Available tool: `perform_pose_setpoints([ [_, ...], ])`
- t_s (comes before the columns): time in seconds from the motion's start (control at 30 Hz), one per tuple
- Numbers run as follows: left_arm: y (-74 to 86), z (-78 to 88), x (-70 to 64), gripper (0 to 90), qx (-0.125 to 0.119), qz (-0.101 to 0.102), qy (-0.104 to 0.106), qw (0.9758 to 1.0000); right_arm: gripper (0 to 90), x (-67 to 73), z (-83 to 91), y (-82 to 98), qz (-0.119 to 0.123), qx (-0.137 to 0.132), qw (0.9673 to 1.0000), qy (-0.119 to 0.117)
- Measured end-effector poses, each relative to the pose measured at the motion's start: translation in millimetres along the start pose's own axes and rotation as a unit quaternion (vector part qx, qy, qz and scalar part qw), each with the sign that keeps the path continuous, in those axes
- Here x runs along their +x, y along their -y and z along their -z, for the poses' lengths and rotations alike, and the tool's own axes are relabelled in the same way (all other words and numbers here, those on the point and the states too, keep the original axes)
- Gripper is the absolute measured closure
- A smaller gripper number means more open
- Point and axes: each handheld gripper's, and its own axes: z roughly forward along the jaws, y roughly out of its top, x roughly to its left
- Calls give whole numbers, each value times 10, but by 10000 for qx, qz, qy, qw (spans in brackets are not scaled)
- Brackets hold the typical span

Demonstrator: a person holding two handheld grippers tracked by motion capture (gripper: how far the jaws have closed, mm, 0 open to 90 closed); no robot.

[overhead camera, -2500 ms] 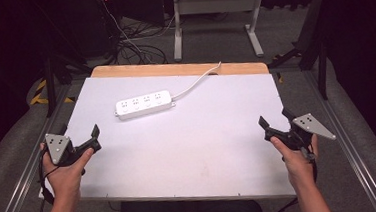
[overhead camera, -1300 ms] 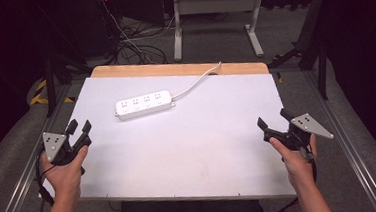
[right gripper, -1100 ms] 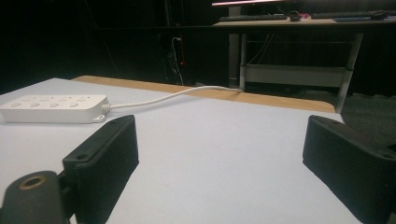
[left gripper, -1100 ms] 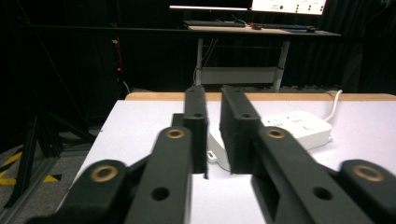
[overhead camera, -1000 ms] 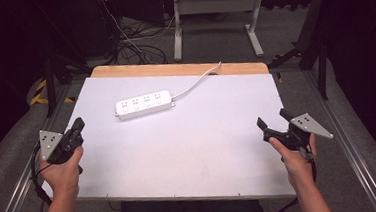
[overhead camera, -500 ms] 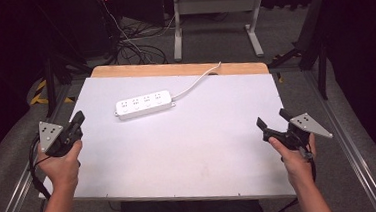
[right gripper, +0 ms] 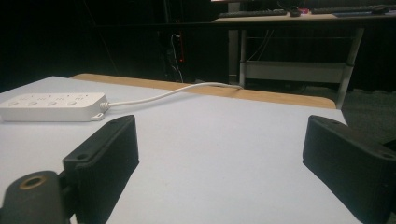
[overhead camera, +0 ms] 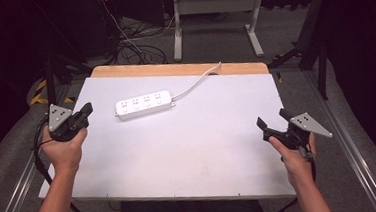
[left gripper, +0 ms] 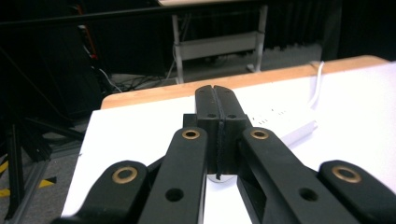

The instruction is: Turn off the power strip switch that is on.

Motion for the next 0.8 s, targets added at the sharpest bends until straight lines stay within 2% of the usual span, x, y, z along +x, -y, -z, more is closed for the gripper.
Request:
perform_pose_setpoints([
  [0.17,-122,-163,-39,900,194,-184,141,9995,113,-8,-14,0,-7,11,10000,-1],
  [0.4,-231,-316,-70,900,336,-290,207,9988,113,-16,-14,-3,-33,27,10000,-3],
  [0.6,-327,-465,-142,900,514,-545,313,9967,113,-24,-19,-5,-42,27,10000,11],
  [0.8,-372,-594,-221,900,656,-696,438,9944,114,-32,-21,-6,-59,39,10000,14],
])
